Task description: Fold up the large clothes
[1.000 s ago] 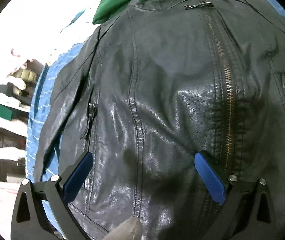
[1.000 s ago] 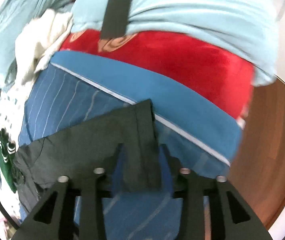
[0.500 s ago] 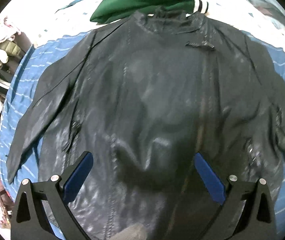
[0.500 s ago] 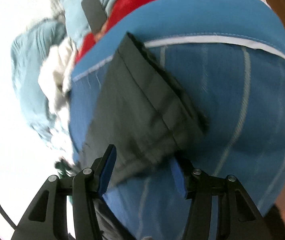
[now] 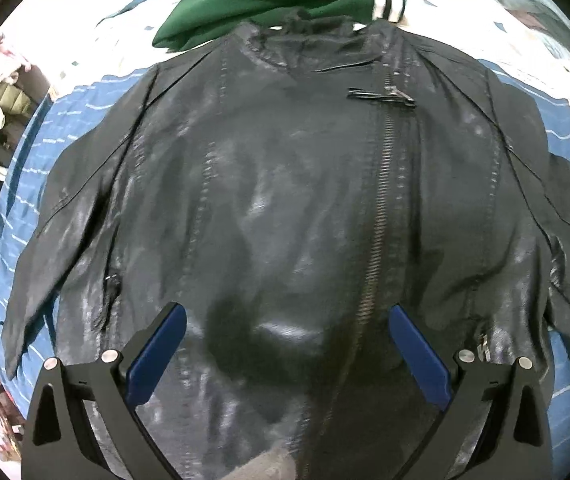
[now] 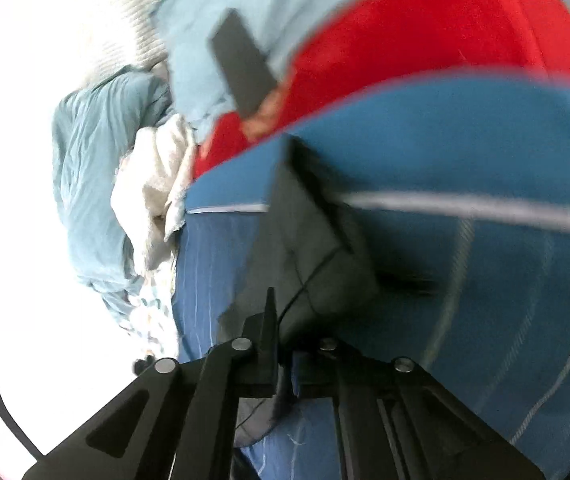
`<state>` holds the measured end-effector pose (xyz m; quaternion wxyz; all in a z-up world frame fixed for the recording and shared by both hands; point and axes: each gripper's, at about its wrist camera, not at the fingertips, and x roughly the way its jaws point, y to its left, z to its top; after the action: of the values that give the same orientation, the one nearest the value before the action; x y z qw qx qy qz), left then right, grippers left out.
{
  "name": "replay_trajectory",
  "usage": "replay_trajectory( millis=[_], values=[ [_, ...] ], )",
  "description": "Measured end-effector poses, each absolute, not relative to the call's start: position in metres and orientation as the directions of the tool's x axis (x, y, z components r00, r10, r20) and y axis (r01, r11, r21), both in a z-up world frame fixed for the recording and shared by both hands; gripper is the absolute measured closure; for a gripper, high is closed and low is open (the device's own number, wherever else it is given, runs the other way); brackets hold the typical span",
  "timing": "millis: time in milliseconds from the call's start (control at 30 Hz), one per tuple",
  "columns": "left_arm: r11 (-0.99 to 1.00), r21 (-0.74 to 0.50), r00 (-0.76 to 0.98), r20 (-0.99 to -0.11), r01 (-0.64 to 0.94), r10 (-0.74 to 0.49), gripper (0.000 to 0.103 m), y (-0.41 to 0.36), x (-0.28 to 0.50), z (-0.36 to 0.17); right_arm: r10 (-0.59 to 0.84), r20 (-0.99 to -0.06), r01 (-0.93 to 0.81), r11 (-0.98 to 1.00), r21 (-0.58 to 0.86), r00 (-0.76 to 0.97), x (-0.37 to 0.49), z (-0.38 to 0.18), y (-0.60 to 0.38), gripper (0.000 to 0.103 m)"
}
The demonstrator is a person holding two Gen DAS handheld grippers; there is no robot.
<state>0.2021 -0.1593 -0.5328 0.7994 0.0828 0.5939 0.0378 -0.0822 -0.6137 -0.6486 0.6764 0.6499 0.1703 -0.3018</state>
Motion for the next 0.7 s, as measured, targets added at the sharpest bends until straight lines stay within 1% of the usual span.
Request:
replay_trajectory(
  millis=[167, 333, 400, 567, 633, 700],
  values=[
    [0.980, 0.198, 0.310, -0.933, 0.027, 0.180, 0.000, -0.116, 0.193, -0.519, -0.214, -0.649, 0.683, 0.177, 0.709, 0.730, -0.046, -0.559, -0.601, 0.100],
    [0.982, 0.185, 0.272, -0.943, -0.047, 0.191, 0.000, -0.053, 0.192, -0.505, -0.218, -0.618, 0.652, 0.340, 0.678, 0.755, 0.014, -0.469, -0.549, 0.100],
    [0.982, 0.172, 0.263, -0.946, -0.083, 0.188, 0.000, -0.023, 0.194, -0.497, -0.197, -0.604, 0.624, 0.416, 0.662, 0.772, 0.055, -0.440, -0.517, 0.100],
    [0.965, 0.161, 0.264, -0.940, -0.209, 0.214, 0.000, 0.057, 0.189, -0.476, -0.078, -0.595, 0.509, 0.612, 0.605, 0.800, 0.162, -0.408, -0.416, 0.100],
    [0.939, 0.164, 0.232, -0.943, -0.302, 0.240, 0.000, 0.100, 0.180, -0.474, 0.015, -0.610, 0.435, 0.687, 0.582, 0.792, 0.214, -0.410, -0.365, 0.100],
    [0.904, 0.158, 0.185, -0.951, -0.398, 0.248, 0.000, 0.135, 0.164, -0.478, 0.100, -0.644, 0.346, 0.776, 0.527, 0.759, 0.264, -0.426, -0.300, 0.100]
  ],
)
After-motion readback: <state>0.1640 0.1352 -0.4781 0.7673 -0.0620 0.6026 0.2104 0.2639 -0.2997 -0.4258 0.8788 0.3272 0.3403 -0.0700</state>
